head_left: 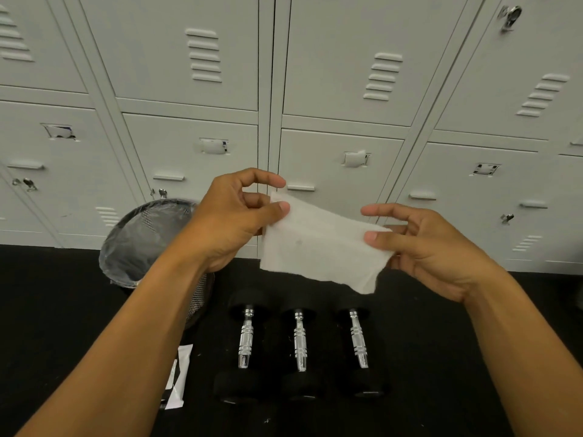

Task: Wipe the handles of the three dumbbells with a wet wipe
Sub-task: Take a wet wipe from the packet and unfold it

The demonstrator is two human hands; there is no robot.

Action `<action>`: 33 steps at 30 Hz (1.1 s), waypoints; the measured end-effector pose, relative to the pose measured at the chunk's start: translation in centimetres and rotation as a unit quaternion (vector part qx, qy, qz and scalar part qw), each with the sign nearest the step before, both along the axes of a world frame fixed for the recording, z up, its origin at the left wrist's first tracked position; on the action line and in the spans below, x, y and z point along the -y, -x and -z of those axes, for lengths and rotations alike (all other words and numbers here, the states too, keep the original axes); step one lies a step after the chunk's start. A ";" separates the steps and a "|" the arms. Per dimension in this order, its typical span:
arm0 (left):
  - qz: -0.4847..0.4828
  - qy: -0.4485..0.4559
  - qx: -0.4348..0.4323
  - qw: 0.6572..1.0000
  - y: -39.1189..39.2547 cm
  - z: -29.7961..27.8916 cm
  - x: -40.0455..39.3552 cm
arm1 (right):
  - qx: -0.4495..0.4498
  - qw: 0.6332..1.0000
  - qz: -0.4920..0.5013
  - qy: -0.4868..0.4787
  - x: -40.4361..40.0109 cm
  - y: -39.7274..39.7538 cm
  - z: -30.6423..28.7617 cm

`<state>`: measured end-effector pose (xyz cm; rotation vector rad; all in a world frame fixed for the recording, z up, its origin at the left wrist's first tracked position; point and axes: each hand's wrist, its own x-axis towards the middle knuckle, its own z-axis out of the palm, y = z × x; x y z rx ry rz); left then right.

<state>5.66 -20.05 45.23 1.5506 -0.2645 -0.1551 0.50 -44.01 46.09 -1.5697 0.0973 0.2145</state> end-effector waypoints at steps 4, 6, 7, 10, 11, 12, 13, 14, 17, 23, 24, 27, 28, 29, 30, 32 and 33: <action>0.006 0.013 -0.042 0.999 0.1 0.1 0.4 | -0.037 0.996 0.015 -0.083 0.0 -0.5 0.4; -0.019 0.027 -0.066 0.997 0.1 0.2 0.8 | -0.057 0.993 0.018 -0.097 -0.4 -0.8 0.9; -0.034 0.030 -0.080 0.996 0.1 0.4 0.9 | -0.067 0.993 0.022 -0.096 -0.6 -0.8 1.0; -0.050 0.038 -0.136 0.989 0.0 0.8 1.4 | -0.075 0.989 0.052 -0.120 -1.0 -1.1 1.4; -0.039 0.049 -0.152 0.986 0.0 0.9 1.5 | -0.072 0.987 0.062 -0.133 -1.2 -1.2 1.4; -0.028 0.061 -0.164 0.984 0.1 0.8 1.5 | -0.067 0.985 0.070 -0.146 -1.4 -1.2 1.5; -0.016 0.068 -0.167 0.983 0.0 0.8 1.4 | -0.066 0.983 0.075 -0.156 -1.5 -1.3 1.5; -0.005 0.072 -0.169 0.983 0.0 0.8 1.2 | -0.068 0.981 0.075 -0.163 -1.4 -1.2 1.4; 0.001 0.018 -0.142 0.990 0.0 0.9 0.8 | -0.093 0.978 0.070 -0.171 -0.8 -1.1 1.4; -0.035 -0.100 -0.077 0.991 0.3 1.4 1.2 | -0.072 0.993 0.088 -0.009 -0.9 -1.0 1.8; -0.038 -0.101 -0.081 0.991 0.3 1.4 1.3 | -0.064 0.994 0.090 0.003 -1.0 -1.0 1.9; -0.053 -0.073 -0.095 0.991 0.1 1.2 1.4 | -0.045 0.995 0.093 0.013 -1.0 -1.2 1.8; -0.060 -0.059 -0.098 0.992 0.0 1.1 1.4 | -0.043 0.995 0.092 0.007 -0.9 -1.2 1.7; -0.067 -0.046 -0.099 0.992 -0.1 1.1 1.4 | -0.044 0.995 0.092 -0.004 -0.8 -1.3 1.6; -0.073 -0.035 -0.099 0.992 -0.2 1.1 1.3 | -0.046 0.995 0.090 -0.011 -0.7 -1.3 1.5; -0.080 -0.036 -0.089 0.992 -0.4 1.1 1.2 | -0.043 0.995 0.089 0.022 -0.5 -1.3 1.3; -0.083 -0.054 -0.076 0.992 -0.4 1.2 1.1 | -0.039 0.994 0.089 0.058 -0.5 -1.3 1.2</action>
